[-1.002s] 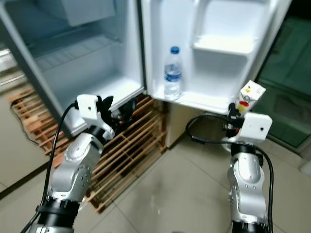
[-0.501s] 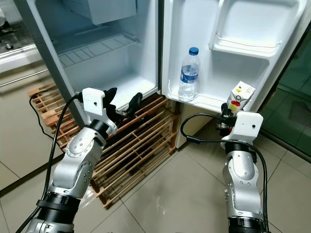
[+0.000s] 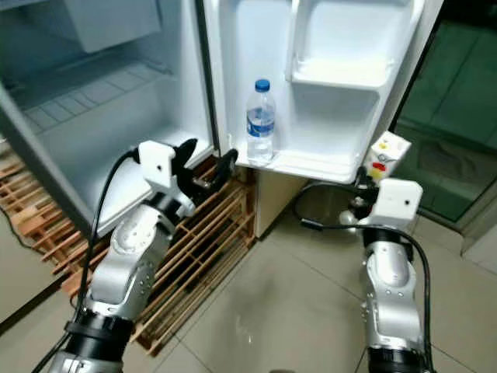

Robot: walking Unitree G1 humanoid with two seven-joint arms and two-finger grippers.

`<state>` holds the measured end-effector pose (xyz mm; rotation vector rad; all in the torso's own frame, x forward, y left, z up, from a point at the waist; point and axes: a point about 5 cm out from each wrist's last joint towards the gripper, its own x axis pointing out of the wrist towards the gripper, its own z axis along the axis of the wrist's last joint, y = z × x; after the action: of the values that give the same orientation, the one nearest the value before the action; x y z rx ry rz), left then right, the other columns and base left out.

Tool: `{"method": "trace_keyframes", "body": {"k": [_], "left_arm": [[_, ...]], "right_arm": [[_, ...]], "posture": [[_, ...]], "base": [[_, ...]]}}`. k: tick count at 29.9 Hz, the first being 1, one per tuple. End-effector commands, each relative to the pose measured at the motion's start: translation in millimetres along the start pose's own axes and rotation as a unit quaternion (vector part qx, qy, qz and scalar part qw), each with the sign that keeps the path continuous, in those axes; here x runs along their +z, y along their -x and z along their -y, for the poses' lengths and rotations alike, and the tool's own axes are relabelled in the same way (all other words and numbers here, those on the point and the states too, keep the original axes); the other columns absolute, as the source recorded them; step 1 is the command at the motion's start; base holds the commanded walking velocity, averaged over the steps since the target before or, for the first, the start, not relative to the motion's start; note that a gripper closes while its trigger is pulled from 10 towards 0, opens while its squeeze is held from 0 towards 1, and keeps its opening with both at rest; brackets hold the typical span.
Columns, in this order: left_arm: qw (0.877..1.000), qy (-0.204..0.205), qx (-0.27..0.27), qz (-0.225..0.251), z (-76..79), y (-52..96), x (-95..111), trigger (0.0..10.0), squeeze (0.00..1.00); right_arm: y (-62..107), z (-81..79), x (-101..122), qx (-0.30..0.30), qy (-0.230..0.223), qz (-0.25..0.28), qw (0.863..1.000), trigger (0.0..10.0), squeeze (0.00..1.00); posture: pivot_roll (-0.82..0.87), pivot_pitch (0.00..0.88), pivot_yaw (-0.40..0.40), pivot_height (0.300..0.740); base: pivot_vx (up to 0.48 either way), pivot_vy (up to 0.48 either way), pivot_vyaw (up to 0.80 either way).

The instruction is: Restocking fridge

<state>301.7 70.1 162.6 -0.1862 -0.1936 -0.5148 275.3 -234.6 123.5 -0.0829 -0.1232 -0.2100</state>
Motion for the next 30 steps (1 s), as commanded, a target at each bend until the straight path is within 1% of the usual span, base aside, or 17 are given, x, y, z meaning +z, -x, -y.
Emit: {"method": "trace_keyframes", "body": {"k": [1,4,8,18,25,27,30], "left_arm": [[1.0,-0.004,0.01,0.011,-7.1,2.7,6,10.0,0.0],[1.0,0.009,0.016,0.011,-7.9,2.8,5,10.0,0.0],[0.999,0.013,0.028,0.013,-9.7,3.0,5,10.0,0.0],[0.999,0.015,0.028,0.009,-8.2,2.9,3,10.0,0.0],[1.0,0.006,0.018,-0.003,-5.2,3.3,0,10.0,0.0],[1.0,0.002,0.011,-0.011,-5.0,4.0,-2,10.0,0.0],[1.0,-0.004,0.006,-0.017,-6.2,7.1,-2,10.0,0.0]], "right_arm": [[-4.8,-10.8,6,0.016,-0.008,0.014,1.0,10.0,0.0],[-5.7,-11.6,7,0.02,-0.008,0.015,1.0,10.0,0.0],[-6.9,-14.3,10,0.031,-0.009,0.022,0.999,10.0,0.0],[-9.0,-15.3,10,0.039,-0.006,0.024,0.999,10.0,0.0],[-13.0,-14.8,4,0.037,0.002,0.012,0.999,10.0,0.0],[-18.6,-12.0,-1,0.028,0.006,0.0,1.0,10.0,0.0],[-24.7,-3.7,-7,0.006,0.016,-0.014,1.0,10.0,0.0]], "posture": [[-0.14,0.0,0.034,0.74],[-0.14,0.0,0.03,0.74],[-0.13,0.0,0.024,0.74],[-0.14,0.0,0.02,0.74],[-0.13,0.0,0.029,0.74],[-0.12,0.0,0.034,0.74],[-0.1,0.0,0.04,0.74]], "base": [[0.48,0.0,0.0],[0.474,0.0,0.0],[0.0,0.0,0.0],[0.0,0.0,0.0],[0.0,0.0,0.0],[0.0,0.0,0.0],[0.0,0.0,0.0]]}}
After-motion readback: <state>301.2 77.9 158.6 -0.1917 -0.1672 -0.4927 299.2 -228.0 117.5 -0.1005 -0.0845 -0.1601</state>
